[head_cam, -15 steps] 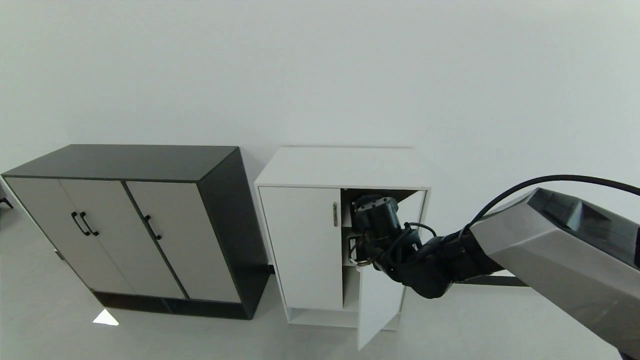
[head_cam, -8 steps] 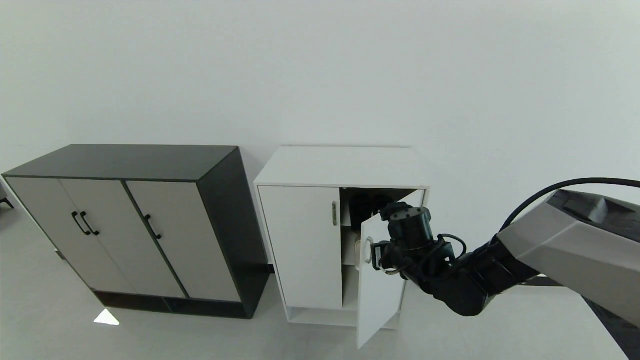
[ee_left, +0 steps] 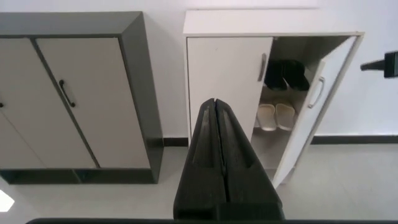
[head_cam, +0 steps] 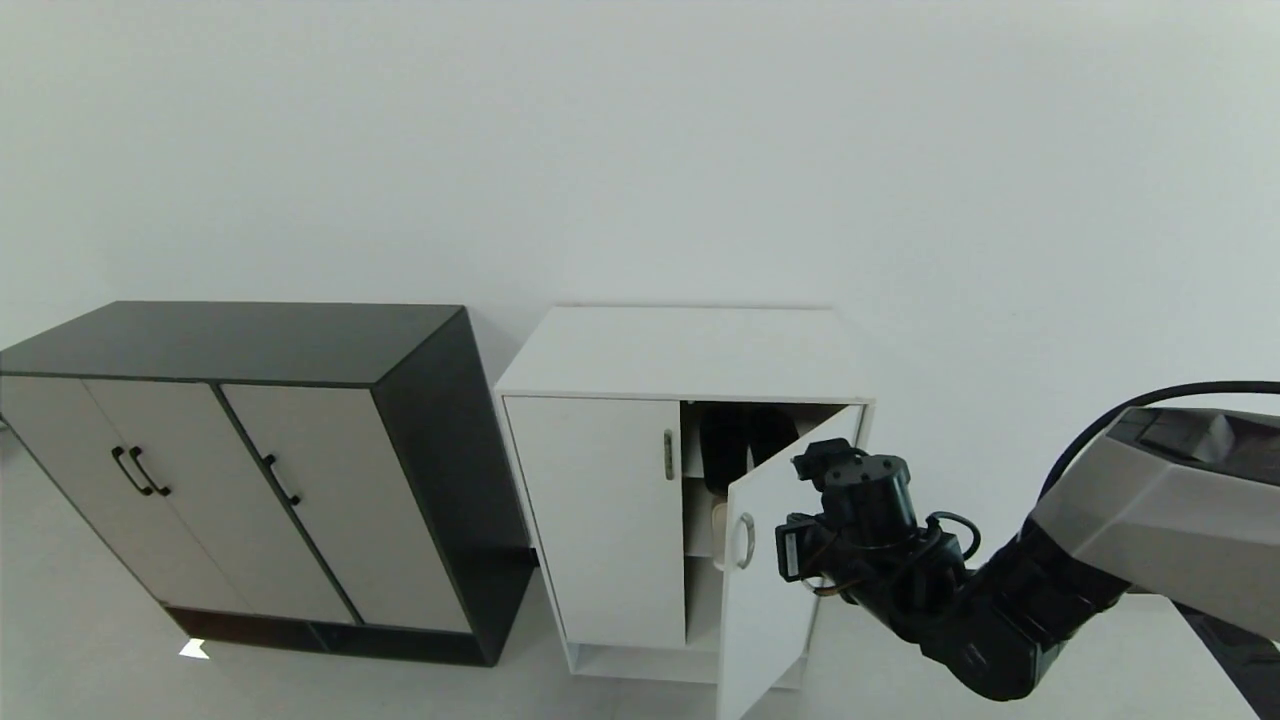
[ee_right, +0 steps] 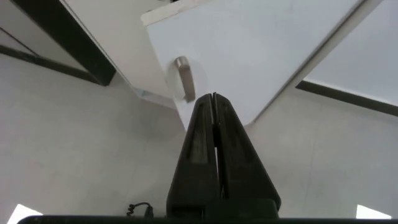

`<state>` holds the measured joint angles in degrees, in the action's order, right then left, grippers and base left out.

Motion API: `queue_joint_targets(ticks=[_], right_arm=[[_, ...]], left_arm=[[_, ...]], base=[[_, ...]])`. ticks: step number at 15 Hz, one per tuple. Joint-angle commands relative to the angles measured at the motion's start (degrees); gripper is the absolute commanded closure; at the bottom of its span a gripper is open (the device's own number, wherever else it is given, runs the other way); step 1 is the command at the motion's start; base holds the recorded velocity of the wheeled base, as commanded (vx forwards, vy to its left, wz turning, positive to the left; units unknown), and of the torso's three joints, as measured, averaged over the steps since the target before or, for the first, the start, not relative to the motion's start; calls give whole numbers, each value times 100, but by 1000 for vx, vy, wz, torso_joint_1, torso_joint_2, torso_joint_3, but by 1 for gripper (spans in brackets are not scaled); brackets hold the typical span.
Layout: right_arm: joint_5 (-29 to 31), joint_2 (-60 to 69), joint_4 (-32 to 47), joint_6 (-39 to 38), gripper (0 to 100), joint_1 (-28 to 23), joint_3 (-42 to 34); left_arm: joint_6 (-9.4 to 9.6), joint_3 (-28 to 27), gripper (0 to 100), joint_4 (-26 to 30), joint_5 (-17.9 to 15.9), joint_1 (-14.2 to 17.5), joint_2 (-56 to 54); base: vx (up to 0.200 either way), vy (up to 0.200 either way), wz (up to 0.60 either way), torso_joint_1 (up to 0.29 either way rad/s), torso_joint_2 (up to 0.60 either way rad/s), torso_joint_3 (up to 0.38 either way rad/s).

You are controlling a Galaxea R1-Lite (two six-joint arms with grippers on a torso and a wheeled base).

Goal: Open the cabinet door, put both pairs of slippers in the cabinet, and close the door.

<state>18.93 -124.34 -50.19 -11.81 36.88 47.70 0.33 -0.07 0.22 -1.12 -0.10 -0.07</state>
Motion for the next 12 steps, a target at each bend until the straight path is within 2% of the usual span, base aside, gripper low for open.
queue_joint_targets(ticks=[1,7,12], right_arm=[[-4,33,-105,4,100,-5,-288],[-12,139,-237,4,100,21,-543],[-118,-362,-228,4,100,-31,90]], left_arm=[[2,-1,100,-4,7,1,7],[2,-1,100,-4,7,1,7],[-7,-1,100,-4,7,1,7]], base=[[0,0,0,0,0,0],[0,0,0,0,0,0],[0,0,0,0,0,0]])
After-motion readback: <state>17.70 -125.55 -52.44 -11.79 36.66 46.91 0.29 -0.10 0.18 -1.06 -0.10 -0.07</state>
